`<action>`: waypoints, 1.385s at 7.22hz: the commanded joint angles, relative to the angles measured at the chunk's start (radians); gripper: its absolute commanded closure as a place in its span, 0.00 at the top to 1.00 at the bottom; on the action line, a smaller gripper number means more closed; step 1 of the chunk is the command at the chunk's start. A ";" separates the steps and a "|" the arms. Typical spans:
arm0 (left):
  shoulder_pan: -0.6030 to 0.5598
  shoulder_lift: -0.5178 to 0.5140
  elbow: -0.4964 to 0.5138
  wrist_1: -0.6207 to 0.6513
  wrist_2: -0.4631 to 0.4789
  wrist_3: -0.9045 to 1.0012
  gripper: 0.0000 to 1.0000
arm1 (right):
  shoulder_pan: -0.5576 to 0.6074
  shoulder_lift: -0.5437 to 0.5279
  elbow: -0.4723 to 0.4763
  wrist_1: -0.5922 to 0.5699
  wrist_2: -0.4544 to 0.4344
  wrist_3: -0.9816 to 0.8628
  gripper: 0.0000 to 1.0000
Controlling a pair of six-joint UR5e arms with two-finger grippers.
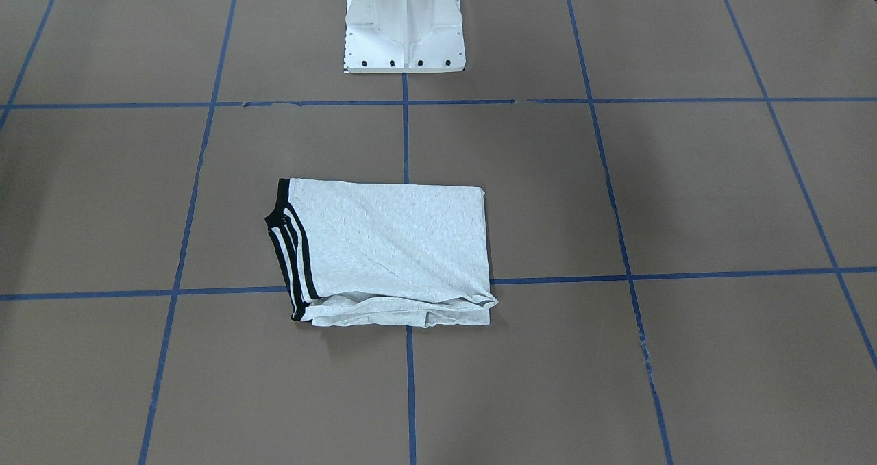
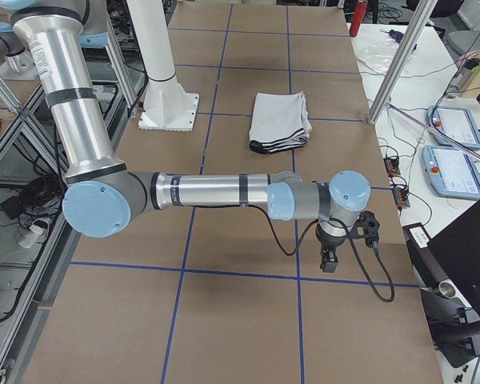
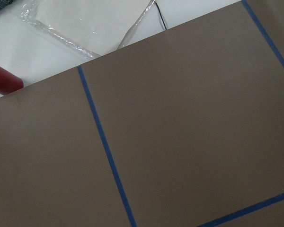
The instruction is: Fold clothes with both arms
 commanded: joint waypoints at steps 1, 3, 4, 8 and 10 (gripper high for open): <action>-0.015 0.042 0.021 0.003 0.002 0.058 1.00 | -0.013 -0.021 -0.004 -0.017 -0.021 -0.018 1.00; -0.009 0.113 0.023 -0.046 0.003 0.058 1.00 | -0.050 -0.039 0.004 -0.005 -0.015 -0.017 1.00; -0.009 0.106 0.015 -0.098 0.004 -0.004 1.00 | -0.066 -0.048 -0.002 -0.003 -0.023 -0.016 1.00; -0.009 0.093 0.020 -0.022 -0.010 -0.149 1.00 | -0.069 -0.065 0.061 -0.003 -0.023 -0.010 1.00; -0.014 0.156 -0.087 0.038 -0.030 -0.146 1.00 | -0.069 -0.108 0.125 -0.014 -0.021 -0.010 1.00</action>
